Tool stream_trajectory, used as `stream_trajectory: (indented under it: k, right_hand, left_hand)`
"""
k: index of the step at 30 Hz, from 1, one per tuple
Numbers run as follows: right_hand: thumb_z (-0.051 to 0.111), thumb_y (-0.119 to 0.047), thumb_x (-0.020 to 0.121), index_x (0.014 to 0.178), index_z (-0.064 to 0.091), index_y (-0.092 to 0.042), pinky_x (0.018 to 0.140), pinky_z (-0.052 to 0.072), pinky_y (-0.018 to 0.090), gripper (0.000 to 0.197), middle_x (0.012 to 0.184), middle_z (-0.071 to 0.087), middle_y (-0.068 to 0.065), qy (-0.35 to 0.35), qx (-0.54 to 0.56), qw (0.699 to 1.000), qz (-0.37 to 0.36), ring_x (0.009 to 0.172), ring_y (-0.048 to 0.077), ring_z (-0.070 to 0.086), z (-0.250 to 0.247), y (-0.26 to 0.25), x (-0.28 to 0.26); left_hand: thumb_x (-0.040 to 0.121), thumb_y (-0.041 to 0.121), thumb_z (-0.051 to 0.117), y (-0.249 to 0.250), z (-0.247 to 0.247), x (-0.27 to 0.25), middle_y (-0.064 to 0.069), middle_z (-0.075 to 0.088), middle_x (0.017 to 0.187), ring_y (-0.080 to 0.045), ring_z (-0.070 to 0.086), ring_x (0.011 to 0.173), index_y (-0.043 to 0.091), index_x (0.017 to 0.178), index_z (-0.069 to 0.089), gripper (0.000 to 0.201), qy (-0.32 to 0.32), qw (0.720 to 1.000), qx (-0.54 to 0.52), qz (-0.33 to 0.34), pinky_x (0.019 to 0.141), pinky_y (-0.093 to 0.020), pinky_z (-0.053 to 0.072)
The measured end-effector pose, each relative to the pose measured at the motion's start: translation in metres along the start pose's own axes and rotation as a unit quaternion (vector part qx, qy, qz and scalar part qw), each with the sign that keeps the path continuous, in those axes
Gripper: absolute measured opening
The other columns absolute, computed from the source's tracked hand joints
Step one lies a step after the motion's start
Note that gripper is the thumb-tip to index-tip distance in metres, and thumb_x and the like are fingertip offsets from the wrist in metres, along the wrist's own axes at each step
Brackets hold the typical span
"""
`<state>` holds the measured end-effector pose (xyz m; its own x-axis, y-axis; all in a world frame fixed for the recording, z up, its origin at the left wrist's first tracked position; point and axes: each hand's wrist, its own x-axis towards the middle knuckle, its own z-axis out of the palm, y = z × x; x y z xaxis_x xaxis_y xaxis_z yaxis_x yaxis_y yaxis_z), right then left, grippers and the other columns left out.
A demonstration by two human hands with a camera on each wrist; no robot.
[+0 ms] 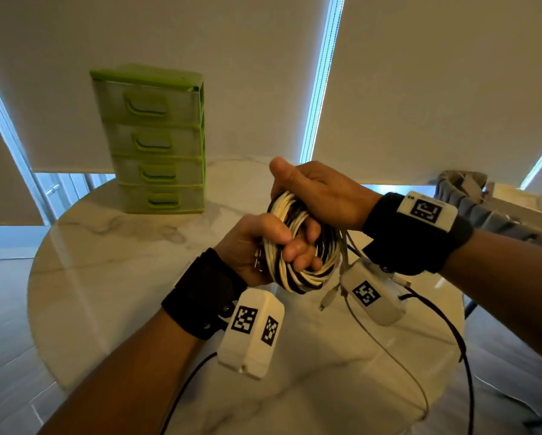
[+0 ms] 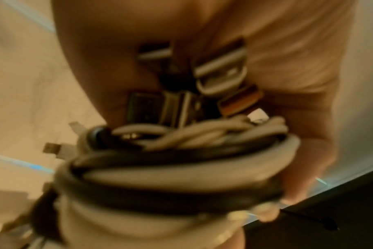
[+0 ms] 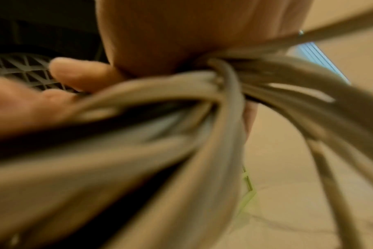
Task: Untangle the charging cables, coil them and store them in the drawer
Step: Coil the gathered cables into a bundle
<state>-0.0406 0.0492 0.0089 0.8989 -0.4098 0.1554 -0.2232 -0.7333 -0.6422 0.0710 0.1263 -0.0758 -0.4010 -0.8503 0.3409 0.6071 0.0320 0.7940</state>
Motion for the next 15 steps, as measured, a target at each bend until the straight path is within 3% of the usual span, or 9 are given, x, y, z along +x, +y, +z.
stream_trajectory:
  k: [3, 5, 8, 10, 15]
  right_hand:
    - [0.029, -0.066, 0.090, 0.066, 0.063, -0.017, 0.066, 0.046, 0.024, 0.064, 0.062, 0.065, 0.001, 0.035, -0.059, 0.998, 0.007, 0.057, 0.006, 0.060, 0.002, -0.002, 0.000]
    - [0.030, -0.057, 0.098, 0.068, 0.063, -0.008, 0.063, 0.047, 0.027, 0.066, 0.062, 0.064, 0.004, 0.058, -0.125, 0.990, -0.015, 0.056, 0.013, 0.059, 0.001, -0.002, 0.003]
    - [0.030, -0.051, 0.100, 0.065, 0.060, -0.003, 0.059, 0.047, 0.031, 0.066, 0.057, 0.058, 0.006, 0.077, -0.192, 0.978, -0.035, 0.050, 0.015, 0.053, 0.001, 0.003, 0.007]
    - [0.031, -0.048, 0.101, 0.057, 0.053, -0.006, 0.054, 0.040, 0.027, 0.065, 0.046, 0.047, 0.000, 0.088, -0.195, 0.976, -0.033, 0.042, 0.011, 0.045, 0.000, 0.006, 0.009]
    - [0.031, -0.047, 0.101, 0.051, 0.045, -0.013, 0.054, 0.038, 0.023, 0.062, 0.042, 0.044, -0.005, 0.093, -0.141, 0.986, -0.008, 0.039, 0.008, 0.042, 0.000, 0.006, 0.010]
  left_hand:
    - [0.066, 0.019, 0.073, 0.000, -0.003, 0.001, -0.001, 0.066, 0.062, -0.016, 0.065, 0.066, 0.002, 0.091, 0.070, 0.031, 0.016, 1.000, 0.024, 0.004, 0.089, -0.033, 0.052]
    - [0.059, 0.024, 0.078, 0.004, -0.004, 0.002, -0.003, 0.067, 0.065, -0.018, 0.067, 0.071, 0.005, 0.087, 0.073, 0.034, 0.051, 0.996, 0.077, 0.001, 0.091, -0.036, 0.051]
    - [0.053, 0.021, 0.080, 0.007, -0.009, 0.002, -0.004, 0.068, 0.067, -0.018, 0.068, 0.071, 0.010, 0.079, 0.074, 0.029, 0.113, 0.983, 0.146, 0.001, 0.080, -0.031, 0.055]
    - [0.060, 0.020, 0.075, 0.007, -0.011, 0.003, -0.004, 0.068, 0.068, -0.018, 0.067, 0.069, 0.011, 0.075, 0.073, 0.018, 0.140, 0.976, 0.169, 0.012, 0.078, -0.031, 0.054]
    - [0.056, 0.036, 0.090, 0.009, -0.013, 0.004, -0.002, 0.066, 0.065, -0.017, 0.067, 0.066, 0.009, 0.085, 0.074, 0.042, 0.103, 0.988, 0.117, -0.004, 0.081, -0.033, 0.053]
